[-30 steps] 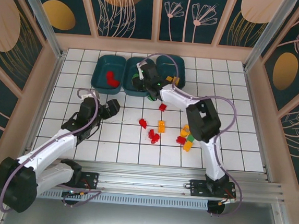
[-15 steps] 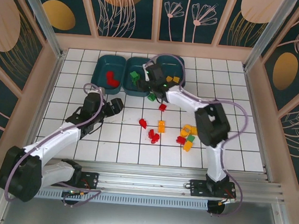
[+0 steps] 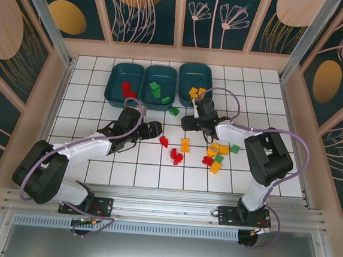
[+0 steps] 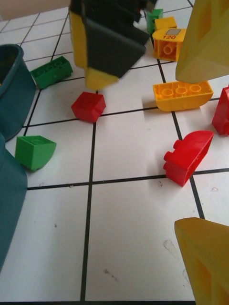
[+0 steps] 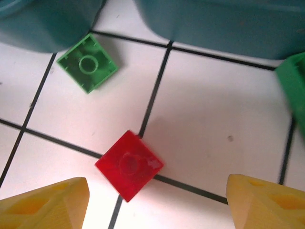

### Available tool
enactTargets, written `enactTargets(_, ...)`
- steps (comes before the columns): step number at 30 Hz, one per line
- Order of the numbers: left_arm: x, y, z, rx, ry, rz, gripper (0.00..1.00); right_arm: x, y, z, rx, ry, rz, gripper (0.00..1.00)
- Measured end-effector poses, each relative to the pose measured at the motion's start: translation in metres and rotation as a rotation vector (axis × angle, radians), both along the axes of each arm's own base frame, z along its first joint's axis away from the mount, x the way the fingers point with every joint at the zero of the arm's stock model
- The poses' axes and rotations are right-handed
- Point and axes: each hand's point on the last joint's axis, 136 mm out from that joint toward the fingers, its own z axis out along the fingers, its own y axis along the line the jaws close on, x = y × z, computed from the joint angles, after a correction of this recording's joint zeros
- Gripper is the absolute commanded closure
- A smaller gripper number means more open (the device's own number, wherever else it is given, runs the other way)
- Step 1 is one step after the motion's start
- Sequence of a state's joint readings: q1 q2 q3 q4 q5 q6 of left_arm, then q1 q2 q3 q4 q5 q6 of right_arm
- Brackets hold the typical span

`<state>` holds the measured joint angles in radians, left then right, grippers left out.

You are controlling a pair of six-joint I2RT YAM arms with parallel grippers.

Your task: Sort the legos into containers by color

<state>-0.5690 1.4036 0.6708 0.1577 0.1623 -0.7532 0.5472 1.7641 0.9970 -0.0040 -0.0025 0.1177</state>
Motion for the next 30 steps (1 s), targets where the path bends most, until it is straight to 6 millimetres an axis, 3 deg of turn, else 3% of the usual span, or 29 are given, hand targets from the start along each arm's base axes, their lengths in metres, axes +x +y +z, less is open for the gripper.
enactTargets(8,0.001,0.001,0.005,-0.005,-0.015,0.005,0.23,0.001,0.007,-0.034,-0.025,0.065,0.033,0.25)
enactTargets(15,0.002,0.002,0.011,-0.009,-0.030,0.011,0.22,0.026,0.009,-0.036,-0.078,0.019,0.008,0.32)
enactTargets(18,0.002,0.003,0.010,-0.007,-0.031,0.014,0.21,0.033,0.009,-0.036,-0.098,0.004,0.001,0.42)
enactTargets(22,0.002,0.005,0.011,0.007,-0.037,0.022,0.21,0.037,0.012,-0.036,-0.098,-0.001,0.003,0.65)
enactTargets(27,0.004,0.013,0.019,0.024,-0.064,0.045,0.20,0.035,0.012,-0.033,-0.090,-0.003,-0.012,0.73)
enactTargets(30,0.009,0.030,0.028,0.015,-0.071,0.092,0.18,0.028,0.019,-0.021,-0.073,-0.020,-0.011,0.74)
